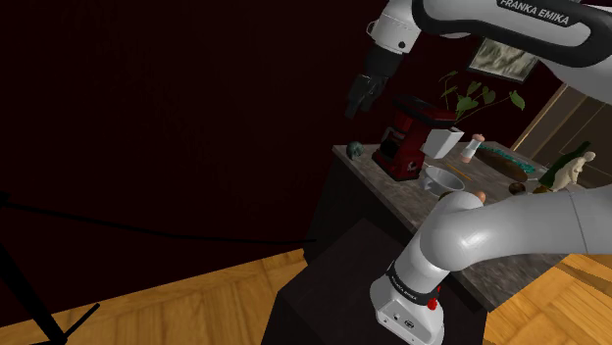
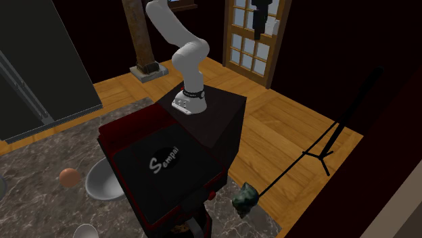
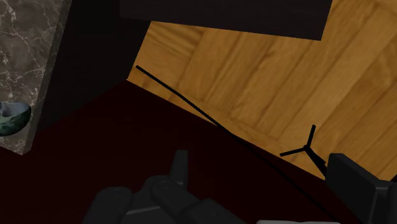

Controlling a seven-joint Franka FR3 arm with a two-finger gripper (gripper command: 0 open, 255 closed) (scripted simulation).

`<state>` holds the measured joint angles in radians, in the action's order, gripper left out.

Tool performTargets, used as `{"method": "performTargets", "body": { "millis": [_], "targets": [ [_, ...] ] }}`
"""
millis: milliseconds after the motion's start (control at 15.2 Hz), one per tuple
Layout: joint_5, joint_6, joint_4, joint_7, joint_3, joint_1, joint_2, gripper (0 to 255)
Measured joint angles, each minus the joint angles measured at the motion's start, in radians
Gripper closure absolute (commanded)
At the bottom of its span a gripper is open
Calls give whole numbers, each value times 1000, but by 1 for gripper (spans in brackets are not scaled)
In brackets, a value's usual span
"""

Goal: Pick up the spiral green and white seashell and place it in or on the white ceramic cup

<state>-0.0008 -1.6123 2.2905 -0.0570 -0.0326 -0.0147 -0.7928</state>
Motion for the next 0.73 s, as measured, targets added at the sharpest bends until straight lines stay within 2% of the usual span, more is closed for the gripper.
{"method": "performTargets", "body": {
  "millis": [330, 726],
  "targets": [
    [-48, -39, 48, -94, 55, 5, 1, 0],
    [-154, -150, 146, -284, 177, 24, 23, 0]
  ]
}}
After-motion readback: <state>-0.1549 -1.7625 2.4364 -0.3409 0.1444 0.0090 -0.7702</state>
